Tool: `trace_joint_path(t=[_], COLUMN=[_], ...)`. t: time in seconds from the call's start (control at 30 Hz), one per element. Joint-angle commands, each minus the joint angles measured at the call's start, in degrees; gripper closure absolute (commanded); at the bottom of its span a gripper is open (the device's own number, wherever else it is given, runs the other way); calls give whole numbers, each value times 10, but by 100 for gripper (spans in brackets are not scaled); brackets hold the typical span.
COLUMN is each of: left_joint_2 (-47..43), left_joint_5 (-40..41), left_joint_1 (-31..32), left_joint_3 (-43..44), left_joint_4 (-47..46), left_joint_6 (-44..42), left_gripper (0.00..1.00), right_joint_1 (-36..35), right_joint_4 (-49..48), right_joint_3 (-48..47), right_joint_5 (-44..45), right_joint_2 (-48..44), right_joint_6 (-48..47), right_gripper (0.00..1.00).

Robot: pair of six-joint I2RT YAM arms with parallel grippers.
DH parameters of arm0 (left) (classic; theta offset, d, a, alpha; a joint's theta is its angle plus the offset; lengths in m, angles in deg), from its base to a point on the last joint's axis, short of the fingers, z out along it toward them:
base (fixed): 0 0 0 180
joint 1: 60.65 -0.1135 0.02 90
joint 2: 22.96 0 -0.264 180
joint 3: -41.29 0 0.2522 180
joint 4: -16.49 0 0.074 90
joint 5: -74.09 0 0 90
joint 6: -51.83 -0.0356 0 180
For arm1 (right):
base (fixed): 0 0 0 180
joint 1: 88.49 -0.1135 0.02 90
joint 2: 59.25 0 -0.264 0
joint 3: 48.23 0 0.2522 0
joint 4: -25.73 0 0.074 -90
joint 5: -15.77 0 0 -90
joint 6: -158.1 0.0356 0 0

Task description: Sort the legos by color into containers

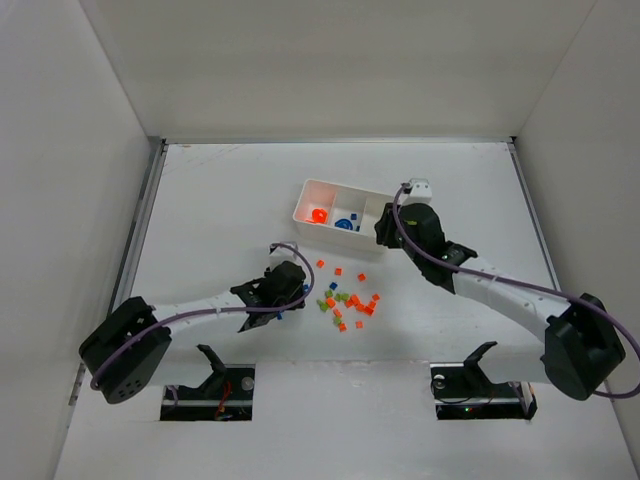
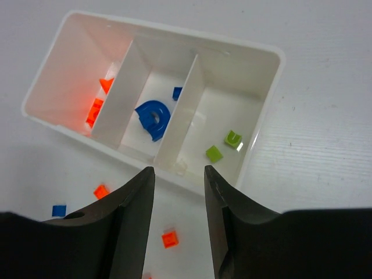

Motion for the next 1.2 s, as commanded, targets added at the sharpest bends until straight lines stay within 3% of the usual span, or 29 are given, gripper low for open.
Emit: trace_joint_path(t=[0.0, 0.3, 0.53, 0.87, 1.17], left_joint_2=[11, 35, -28, 59, 88], left_joint_5=[5, 9, 39, 51, 67], left_joint_1=[5, 20, 34, 49, 60], left_joint_3=[27, 41, 26, 54, 65], left_joint_4=[-12, -13, -2, -2, 6], left_joint_6=[-9, -18, 31, 14, -6], left_gripper=[67, 69, 71, 64, 71], right_joint_1=[-14, -65, -71, -72, -74], right_joint_4=[-26, -34, -54, -55, -63], right_joint_3=[38, 92, 114, 117, 131], right_joint_5=[9, 20, 14, 9, 9], right_joint_2=[-26, -37, -44, -58, -72], right_joint_6=[25, 50, 61, 56, 62], right_gripper=[55, 56, 56, 56, 56])
